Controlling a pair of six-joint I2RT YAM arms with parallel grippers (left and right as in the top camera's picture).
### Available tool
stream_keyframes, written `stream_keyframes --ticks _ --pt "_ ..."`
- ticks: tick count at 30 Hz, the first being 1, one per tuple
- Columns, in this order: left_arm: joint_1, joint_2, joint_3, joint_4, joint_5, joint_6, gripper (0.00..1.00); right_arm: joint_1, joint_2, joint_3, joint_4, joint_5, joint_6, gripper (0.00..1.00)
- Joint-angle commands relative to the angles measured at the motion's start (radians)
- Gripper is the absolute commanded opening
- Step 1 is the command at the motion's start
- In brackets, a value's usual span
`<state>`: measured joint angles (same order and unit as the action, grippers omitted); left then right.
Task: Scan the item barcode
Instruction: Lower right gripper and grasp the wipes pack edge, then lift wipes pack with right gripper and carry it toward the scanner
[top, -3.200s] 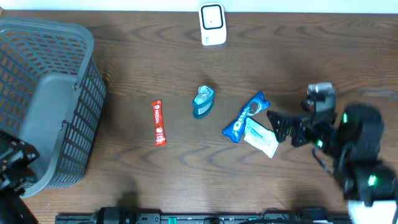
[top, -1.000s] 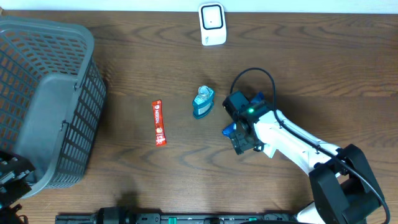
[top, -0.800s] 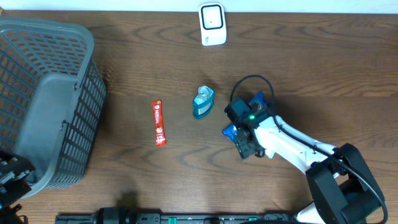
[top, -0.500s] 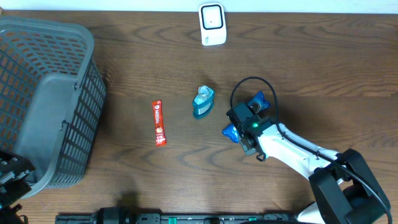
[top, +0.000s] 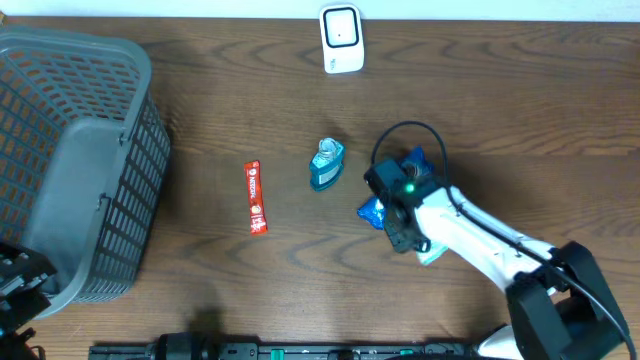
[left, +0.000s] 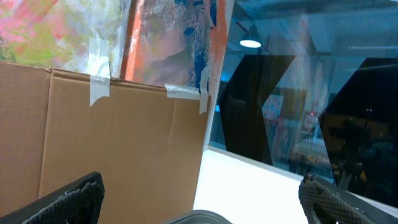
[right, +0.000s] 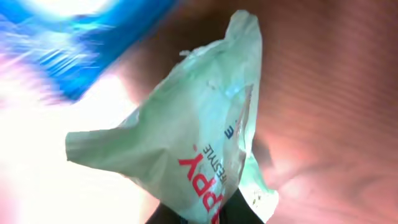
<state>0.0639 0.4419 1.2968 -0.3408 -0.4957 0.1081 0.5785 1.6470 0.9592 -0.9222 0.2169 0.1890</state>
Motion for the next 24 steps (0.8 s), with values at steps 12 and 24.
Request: stream_keyframes --ticks 12,24 --pt "0.005 -0.009 0.003 0.006 0.01 -0.002 1.0 -0.282 -0.181 0.238 -0.547 -1.144 -0.362 0.01" --pt "0.005 -0.009 0.003 0.006 0.01 -0.037 1.0 -0.338 -0.181 0.238 -0.512 -1.571 -0.055 0.01"
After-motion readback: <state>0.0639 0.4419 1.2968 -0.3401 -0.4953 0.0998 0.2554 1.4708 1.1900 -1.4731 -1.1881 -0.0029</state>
